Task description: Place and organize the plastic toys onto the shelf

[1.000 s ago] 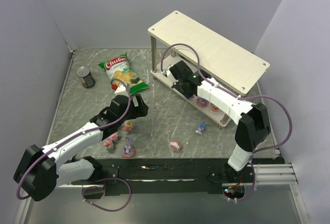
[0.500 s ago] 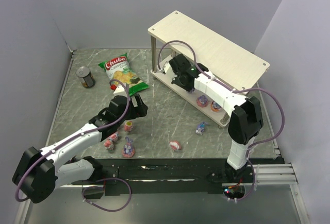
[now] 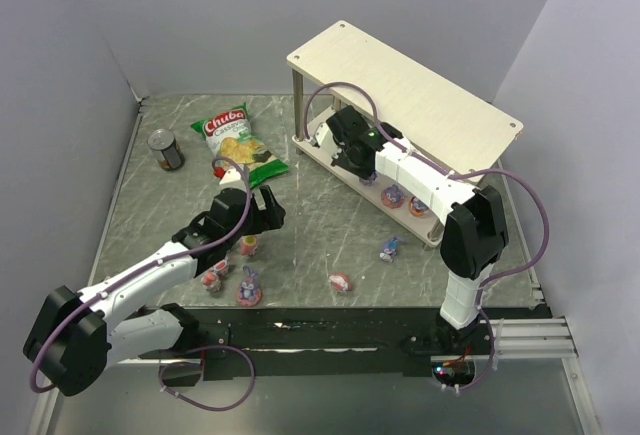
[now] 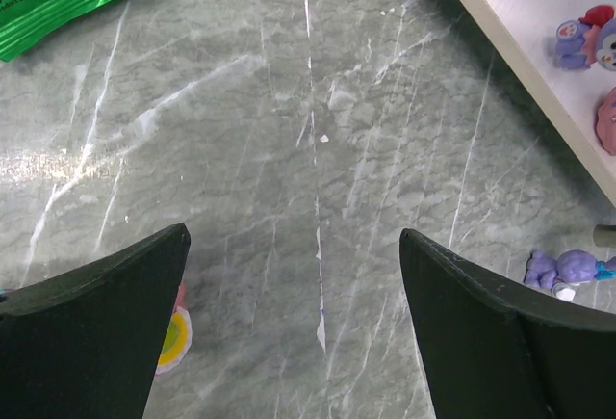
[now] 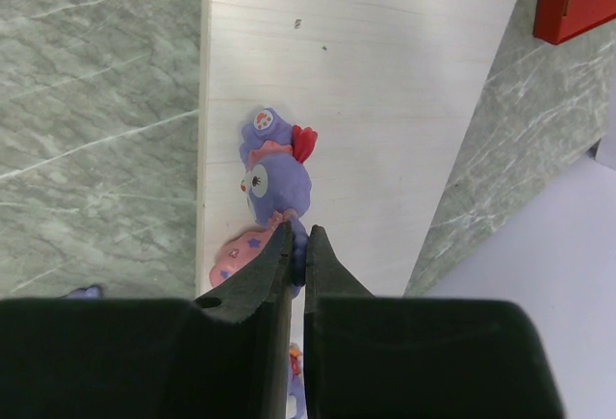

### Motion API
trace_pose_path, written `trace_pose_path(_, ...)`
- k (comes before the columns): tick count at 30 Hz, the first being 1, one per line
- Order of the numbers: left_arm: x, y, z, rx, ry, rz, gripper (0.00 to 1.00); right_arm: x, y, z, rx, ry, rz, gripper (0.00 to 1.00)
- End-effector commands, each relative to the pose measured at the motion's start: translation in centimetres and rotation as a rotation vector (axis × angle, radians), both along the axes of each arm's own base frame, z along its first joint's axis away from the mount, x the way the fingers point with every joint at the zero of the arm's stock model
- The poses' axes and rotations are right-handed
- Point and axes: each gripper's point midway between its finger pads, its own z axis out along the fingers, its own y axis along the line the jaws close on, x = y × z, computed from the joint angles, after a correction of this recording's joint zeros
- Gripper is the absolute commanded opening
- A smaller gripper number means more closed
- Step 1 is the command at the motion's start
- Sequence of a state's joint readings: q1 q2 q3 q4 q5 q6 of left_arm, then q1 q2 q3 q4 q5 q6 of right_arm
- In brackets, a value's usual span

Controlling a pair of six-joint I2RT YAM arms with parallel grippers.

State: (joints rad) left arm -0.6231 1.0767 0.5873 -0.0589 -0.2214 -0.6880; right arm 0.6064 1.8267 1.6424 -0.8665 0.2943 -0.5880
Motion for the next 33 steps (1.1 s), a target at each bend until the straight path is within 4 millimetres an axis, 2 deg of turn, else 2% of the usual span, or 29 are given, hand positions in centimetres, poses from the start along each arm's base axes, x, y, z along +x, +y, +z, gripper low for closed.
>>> trace_pose_path(1,0.5,-0.3,1.1,-0.025,-0.048,-0.015,0.97,0.2,0.7,1.5,0.031,-0.024,0.007,0.08)
trace_pose_path(9,0.4,-0.2,0.8,-0.021,-0.042,-0.014,0.97,0.4,0.3,0.7,-0.002,-0.024,-0.002,0.09)
trace_pose_path(16,0.5,-0.2,0.8,-0.020,-0.042,-0.013,0.96,1.0,0.3,0.6,-0.015,-0.039,-0.007,0.18)
trace_pose_path(33,0.7,-0.1,0.7,-0.016,-0.038,-0.008,0.96,1.8,0.2,0.9,-0.019,-0.078,-0.048,0.30)
